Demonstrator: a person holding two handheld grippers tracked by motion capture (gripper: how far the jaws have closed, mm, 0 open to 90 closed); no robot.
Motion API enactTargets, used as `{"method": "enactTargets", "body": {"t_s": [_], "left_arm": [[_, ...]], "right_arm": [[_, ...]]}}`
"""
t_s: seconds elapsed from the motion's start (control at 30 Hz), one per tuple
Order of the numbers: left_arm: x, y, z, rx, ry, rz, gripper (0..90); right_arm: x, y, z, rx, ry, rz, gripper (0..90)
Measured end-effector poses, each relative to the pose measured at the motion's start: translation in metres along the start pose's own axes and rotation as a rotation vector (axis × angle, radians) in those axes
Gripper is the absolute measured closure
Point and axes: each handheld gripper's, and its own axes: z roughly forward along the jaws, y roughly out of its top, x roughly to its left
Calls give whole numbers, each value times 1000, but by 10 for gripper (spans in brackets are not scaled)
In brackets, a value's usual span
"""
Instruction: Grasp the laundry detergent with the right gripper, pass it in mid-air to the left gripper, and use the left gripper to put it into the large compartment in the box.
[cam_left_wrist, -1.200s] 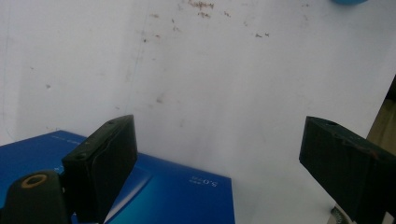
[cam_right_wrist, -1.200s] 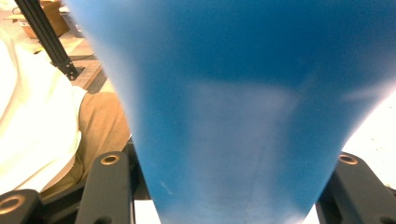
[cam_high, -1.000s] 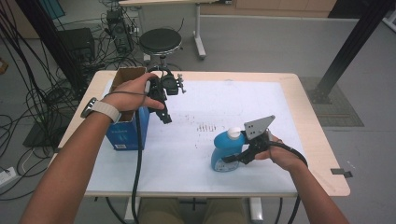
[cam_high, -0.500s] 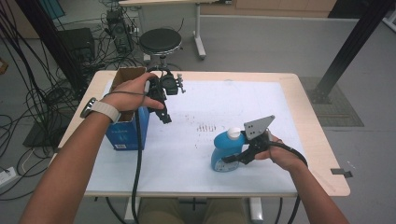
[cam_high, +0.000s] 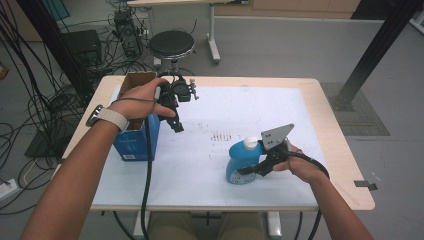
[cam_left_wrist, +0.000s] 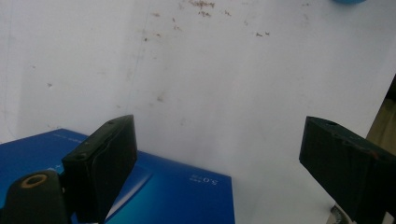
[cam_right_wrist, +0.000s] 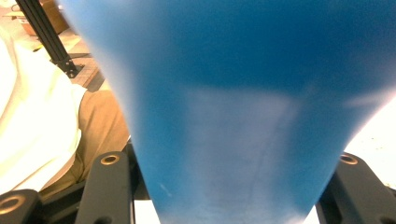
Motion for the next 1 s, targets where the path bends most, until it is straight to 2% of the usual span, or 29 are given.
{"method": "enactTargets", "body": {"t_s": [1.0], "left_arm": [[0, -1, 0, -6, 2, -5, 119]], "right_arm": [[0, 0, 0, -1, 0, 4, 428]]}}
